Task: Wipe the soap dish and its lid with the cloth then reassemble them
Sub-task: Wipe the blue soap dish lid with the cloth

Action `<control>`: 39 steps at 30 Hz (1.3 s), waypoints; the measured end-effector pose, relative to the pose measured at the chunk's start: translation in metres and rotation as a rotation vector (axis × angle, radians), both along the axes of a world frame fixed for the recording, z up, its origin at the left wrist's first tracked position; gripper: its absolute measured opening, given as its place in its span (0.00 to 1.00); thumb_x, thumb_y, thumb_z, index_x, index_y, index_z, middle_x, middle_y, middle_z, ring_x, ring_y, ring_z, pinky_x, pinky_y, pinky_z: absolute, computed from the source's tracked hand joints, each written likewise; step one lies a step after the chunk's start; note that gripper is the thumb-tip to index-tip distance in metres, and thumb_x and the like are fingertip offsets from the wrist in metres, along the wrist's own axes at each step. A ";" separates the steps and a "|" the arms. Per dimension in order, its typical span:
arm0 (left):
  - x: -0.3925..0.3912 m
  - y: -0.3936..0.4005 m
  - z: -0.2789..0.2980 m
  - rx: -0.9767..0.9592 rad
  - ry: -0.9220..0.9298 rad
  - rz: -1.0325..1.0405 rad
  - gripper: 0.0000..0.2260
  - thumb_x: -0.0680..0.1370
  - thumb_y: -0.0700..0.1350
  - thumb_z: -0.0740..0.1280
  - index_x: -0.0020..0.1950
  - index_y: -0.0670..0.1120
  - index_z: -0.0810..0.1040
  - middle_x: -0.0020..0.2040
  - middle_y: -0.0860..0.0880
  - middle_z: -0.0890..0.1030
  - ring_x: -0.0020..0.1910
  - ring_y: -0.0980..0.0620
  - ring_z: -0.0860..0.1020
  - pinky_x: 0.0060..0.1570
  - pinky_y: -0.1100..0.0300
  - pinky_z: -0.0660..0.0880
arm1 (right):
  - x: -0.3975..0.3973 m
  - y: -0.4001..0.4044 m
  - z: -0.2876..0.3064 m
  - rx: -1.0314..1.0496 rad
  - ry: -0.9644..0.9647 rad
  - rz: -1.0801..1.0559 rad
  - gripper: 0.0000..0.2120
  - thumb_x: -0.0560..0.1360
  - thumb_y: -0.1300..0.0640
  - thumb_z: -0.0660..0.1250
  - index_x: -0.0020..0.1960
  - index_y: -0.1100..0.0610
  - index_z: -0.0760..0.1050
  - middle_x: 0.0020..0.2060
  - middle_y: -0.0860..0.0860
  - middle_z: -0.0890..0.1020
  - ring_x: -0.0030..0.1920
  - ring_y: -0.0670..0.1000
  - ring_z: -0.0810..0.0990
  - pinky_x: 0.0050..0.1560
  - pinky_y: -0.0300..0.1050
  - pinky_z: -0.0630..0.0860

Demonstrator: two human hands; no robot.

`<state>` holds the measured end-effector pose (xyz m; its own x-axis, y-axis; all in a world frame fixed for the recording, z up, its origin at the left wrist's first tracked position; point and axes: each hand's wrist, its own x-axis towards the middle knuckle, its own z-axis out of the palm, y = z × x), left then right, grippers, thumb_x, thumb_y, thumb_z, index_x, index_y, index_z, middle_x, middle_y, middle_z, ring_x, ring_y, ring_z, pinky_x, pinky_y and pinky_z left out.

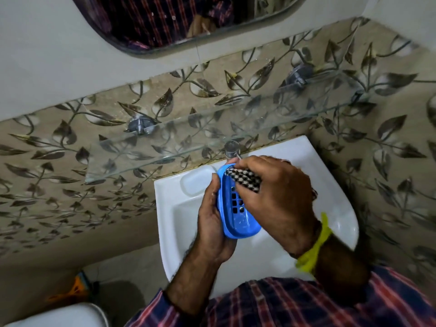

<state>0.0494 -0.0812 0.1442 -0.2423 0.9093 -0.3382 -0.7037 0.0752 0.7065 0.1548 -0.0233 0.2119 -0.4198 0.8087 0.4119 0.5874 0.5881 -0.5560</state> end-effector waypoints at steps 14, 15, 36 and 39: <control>0.003 0.002 0.001 0.048 -0.069 0.022 0.24 0.82 0.58 0.60 0.74 0.49 0.74 0.64 0.43 0.83 0.61 0.46 0.83 0.56 0.53 0.81 | 0.003 -0.008 -0.024 0.030 0.015 0.158 0.16 0.67 0.57 0.70 0.54 0.55 0.82 0.47 0.51 0.84 0.46 0.56 0.81 0.47 0.50 0.80; 0.004 0.002 0.000 0.045 -0.074 0.018 0.24 0.82 0.58 0.60 0.74 0.49 0.75 0.64 0.43 0.83 0.61 0.46 0.83 0.56 0.53 0.81 | 0.006 -0.007 -0.025 0.054 -0.031 0.179 0.17 0.67 0.57 0.71 0.55 0.55 0.82 0.47 0.51 0.84 0.46 0.56 0.81 0.47 0.50 0.80; 0.009 0.003 -0.006 -0.025 -0.085 0.078 0.24 0.81 0.57 0.60 0.73 0.48 0.76 0.62 0.42 0.84 0.57 0.45 0.84 0.57 0.52 0.81 | 0.003 0.004 -0.020 0.048 -0.131 0.241 0.13 0.68 0.54 0.69 0.51 0.53 0.83 0.41 0.53 0.83 0.42 0.59 0.81 0.41 0.51 0.78; 0.005 0.001 -0.006 0.027 -0.085 0.070 0.23 0.83 0.58 0.57 0.73 0.48 0.75 0.59 0.42 0.85 0.56 0.46 0.84 0.55 0.53 0.82 | 0.012 -0.002 -0.021 0.071 -0.160 0.337 0.13 0.66 0.55 0.69 0.50 0.52 0.83 0.40 0.51 0.82 0.39 0.57 0.80 0.38 0.50 0.78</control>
